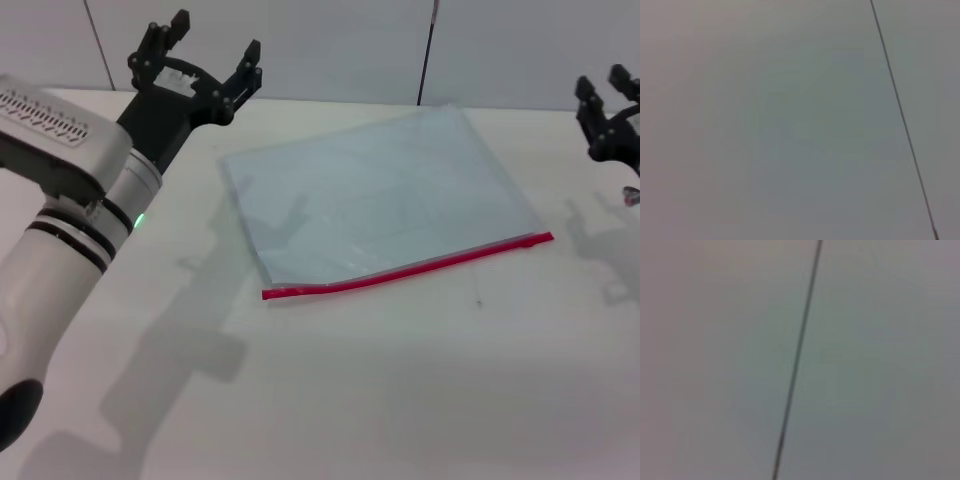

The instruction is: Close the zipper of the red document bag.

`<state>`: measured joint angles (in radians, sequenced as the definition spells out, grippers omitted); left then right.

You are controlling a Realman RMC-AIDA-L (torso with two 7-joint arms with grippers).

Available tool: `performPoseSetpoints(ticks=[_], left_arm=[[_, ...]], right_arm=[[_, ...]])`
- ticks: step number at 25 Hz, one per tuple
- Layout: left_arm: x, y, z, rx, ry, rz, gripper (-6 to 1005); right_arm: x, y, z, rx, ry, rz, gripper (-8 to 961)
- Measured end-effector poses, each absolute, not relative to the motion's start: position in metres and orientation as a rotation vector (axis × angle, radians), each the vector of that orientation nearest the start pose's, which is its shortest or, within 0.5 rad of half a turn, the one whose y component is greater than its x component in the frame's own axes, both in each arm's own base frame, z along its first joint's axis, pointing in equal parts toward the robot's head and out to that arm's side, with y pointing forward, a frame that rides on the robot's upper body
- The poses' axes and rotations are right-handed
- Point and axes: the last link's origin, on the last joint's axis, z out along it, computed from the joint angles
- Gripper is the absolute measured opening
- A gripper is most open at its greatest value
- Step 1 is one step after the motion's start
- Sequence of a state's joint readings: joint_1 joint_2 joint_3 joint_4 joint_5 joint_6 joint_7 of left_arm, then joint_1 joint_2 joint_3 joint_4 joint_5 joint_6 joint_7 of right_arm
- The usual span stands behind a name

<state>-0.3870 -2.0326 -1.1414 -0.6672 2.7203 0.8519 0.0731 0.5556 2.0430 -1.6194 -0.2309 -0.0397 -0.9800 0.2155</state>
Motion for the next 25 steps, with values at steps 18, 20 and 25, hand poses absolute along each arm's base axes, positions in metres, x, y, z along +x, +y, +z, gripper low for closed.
performPoseSetpoints(ticks=[18, 20, 25], left_arm=[[-0.252, 0.376, -0.021, -1.768, -0.296, -0.734, 861], [-0.253, 0.376, -0.020, -1.768, -0.302, -0.734, 861], [-0.254, 0.377, -0.020, -1.768, -0.304, -0.733, 861]], right_arm=[[0.309, 0.390, 0.001, -1.744, 0.458, 0.572, 375], [0.310, 0.390, 0.001, -1.745, 0.464, 0.566, 375], [0.311, 0.391, 0.001, -1.745, 0.467, 0.562, 375]])
